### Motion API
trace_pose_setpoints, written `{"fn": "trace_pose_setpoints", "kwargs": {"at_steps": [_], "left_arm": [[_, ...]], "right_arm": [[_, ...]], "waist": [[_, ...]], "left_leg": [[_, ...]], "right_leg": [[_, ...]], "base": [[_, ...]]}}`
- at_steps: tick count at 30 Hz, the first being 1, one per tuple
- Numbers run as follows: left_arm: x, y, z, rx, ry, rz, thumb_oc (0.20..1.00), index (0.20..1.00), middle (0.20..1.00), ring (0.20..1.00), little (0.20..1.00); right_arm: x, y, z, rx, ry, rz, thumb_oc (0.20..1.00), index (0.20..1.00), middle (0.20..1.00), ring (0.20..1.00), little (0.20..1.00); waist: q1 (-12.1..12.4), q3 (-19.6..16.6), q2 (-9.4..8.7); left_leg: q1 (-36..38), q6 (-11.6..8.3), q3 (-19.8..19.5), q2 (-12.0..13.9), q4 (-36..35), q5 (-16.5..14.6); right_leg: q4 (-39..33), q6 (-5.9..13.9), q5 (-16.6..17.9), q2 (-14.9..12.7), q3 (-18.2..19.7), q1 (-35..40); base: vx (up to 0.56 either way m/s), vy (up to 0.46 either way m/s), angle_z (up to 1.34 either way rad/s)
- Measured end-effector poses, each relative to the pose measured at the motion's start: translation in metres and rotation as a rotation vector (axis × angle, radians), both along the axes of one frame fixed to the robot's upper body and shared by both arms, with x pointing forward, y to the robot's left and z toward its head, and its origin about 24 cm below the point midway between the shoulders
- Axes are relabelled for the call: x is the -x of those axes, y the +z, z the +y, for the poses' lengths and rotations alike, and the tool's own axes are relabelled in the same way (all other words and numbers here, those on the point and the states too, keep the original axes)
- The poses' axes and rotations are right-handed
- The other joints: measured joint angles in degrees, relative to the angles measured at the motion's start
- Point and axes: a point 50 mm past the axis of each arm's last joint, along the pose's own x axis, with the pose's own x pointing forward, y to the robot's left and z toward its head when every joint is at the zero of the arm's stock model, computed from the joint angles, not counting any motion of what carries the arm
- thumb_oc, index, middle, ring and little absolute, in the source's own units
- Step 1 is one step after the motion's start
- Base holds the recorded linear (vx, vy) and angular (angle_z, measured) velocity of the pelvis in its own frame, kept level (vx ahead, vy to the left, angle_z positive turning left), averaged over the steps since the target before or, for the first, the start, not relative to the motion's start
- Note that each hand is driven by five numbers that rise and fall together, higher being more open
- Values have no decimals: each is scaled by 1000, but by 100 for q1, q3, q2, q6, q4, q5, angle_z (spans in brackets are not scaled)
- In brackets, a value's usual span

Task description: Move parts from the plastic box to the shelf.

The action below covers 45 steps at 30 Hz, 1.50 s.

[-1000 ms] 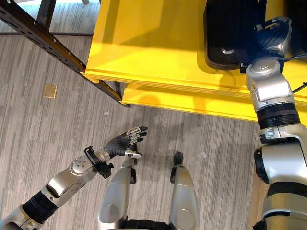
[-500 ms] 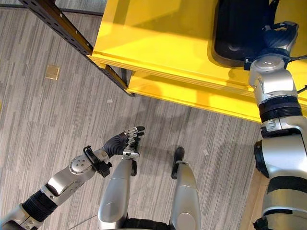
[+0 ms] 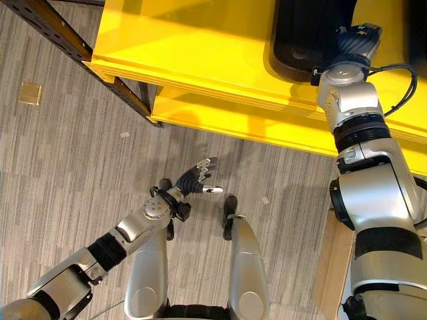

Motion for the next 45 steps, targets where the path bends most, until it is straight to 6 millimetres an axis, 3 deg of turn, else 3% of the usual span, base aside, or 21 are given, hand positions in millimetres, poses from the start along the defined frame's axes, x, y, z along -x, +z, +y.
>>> {"fn": "trace_pose_setpoints", "kwargs": {"at_steps": [4, 10, 17, 31, 32, 38, 45], "left_arm": [[-9, 7, -3, -13, 28, -11, 1000, 1000, 1000, 1000, 1000], [-21, 27, -17, -18, 27, -40, 1000, 1000, 1000, 1000, 1000], [-25, 19, -13, -30, 71, 12, 1000, 1000, 1000, 1000, 1000], [-27, 24, -14, -26, 82, 4, 1000, 1000, 1000, 1000, 1000], [-29, 25, -13, -30, 86, 2, 1000, 1000, 1000, 1000, 1000], [-31, 25, -12, -37, 93, 4, 1000, 1000, 1000, 1000, 1000], [-32, 27, -13, -36, 91, -1, 1000, 1000, 1000, 1000, 1000]], "right_arm": [[-1, -1, 2, 46, -18, 21, 200, 200, 200, 200, 200], [0, 18, 5, 54, -43, 9, 200, 200, 200, 200, 200], [-3, 18, 14, 77, -44, 35, 200, 200, 200, 200, 200], [-4, 22, 21, 153, -44, 40, 200, 200, 200, 200, 200], [-4, 24, 21, 152, -44, 35, 1000, 1000, 1000, 1000, 1000], [0, 41, 26, 150, -60, -19, 1000, 1000, 1000, 1000, 1000], [2, 43, 25, 143, -94, -39, 1000, 1000, 1000, 1000, 1000]], "waist": [[-53, -8, -74], [-177, -8, -147], [-180, -9, -146], [-205, -9, -144], [-204, -10, -143], [-199, -15, -134], [-260, -22, -120]], "left_leg": [[-8, -7, 20, 23, 26, -5], [-98, -22, 56, 48, 109, -22], [-96, -24, 74, 51, 189, -36], [-101, -23, 178, 43, 185, -52], [-101, -24, 178, 42, 186, -52], [-100, -24, 216, 42, 195, -52], [-91, -24, 254, 39, 190, -51]], "right_leg": [[42, 0, 0, 25, 57, -58], [99, -11, 18, 46, 71, -141], [148, -12, 21, 44, 101, -149], [189, -4, 25, 38, 204, -225], [188, -4, 24, 37, 205, -228], [236, -5, 21, 37, 254, -284], [238, -7, 24, 32, 265, -294]], "base": [[-10, 4, -7], [-4, 0, -2], [-5, 4, -1], [-2, 11, -2], [0, 0, 0], [-5, 6, -1], [-12, 13, -1]]}}
